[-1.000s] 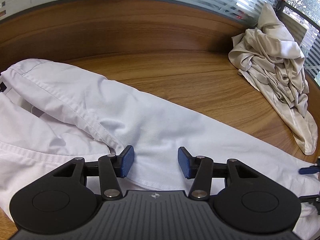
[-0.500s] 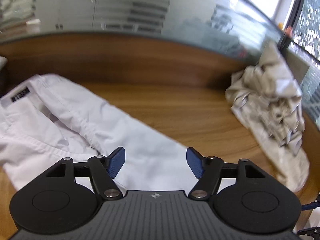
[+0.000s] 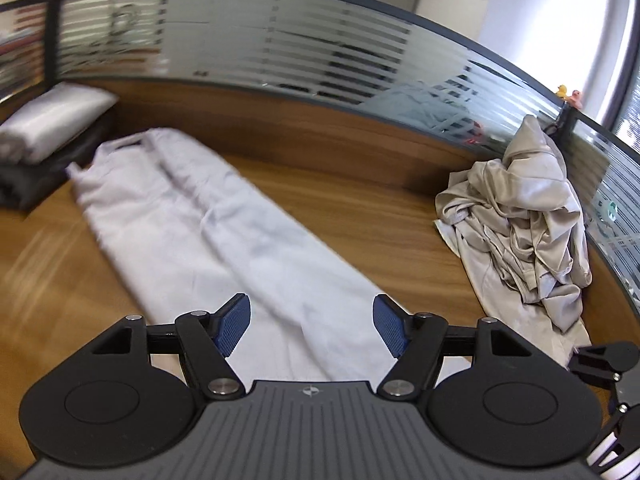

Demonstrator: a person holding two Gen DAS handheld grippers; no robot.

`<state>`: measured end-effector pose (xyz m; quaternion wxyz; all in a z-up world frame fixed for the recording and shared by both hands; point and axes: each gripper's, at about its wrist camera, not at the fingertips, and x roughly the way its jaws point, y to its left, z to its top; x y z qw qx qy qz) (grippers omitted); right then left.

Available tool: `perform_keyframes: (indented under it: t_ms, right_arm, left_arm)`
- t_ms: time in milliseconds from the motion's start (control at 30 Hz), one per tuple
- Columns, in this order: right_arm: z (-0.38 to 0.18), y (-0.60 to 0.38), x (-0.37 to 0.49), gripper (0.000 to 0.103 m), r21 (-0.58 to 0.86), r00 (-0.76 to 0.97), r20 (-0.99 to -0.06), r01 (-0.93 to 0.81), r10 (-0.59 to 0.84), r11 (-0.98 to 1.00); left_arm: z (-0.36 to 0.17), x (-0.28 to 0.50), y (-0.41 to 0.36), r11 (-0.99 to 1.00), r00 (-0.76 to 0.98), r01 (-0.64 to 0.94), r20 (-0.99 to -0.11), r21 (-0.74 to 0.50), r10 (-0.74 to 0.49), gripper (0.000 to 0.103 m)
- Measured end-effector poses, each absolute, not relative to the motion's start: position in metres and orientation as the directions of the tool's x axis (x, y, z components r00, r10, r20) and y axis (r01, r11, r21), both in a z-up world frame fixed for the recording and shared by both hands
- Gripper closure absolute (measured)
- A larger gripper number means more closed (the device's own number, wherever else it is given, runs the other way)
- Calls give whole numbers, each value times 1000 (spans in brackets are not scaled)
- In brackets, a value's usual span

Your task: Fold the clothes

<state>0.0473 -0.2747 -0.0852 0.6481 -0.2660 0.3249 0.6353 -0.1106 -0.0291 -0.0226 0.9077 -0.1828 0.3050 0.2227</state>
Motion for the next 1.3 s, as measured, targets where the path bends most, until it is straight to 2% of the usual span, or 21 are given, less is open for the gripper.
perform_keyframes:
  t_ms: [200, 267, 400, 533, 900, 1300]
  right_arm:
    - [-95, -286, 38, 8, 62, -101, -753, -995, 650, -82]
    - [-100, -287, 28, 4, 51, -123, -758, -990, 641, -130]
    - [-111, -293, 3, 1, -22, -154, -760, -965, 632, -262]
    - [-127, -299, -26, 1, -211, -79, -769, -905, 634, -369]
    - [-150, -301, -56, 1, -447, 28, -745, -762, 667, -468]
    - [-122, -288, -33, 1, -422, 52, -738, -813, 672, -401]
  left_arm:
    - [-33, -145, -88, 799, 674, -577, -651, -170, 349, 29]
    - [-36, -153, -106, 792, 664, -590, -651, -154, 368, 24]
    - [-41, -164, -137, 786, 645, -605, -656, -126, 391, 19]
    - [-47, -172, -163, 785, 626, -612, -668, -102, 402, 18]
    - [-70, -176, -208, 856, 593, -518, -727, -16, 345, 16]
    - [-123, -155, -247, 947, 593, -312, -763, 78, 259, 13]
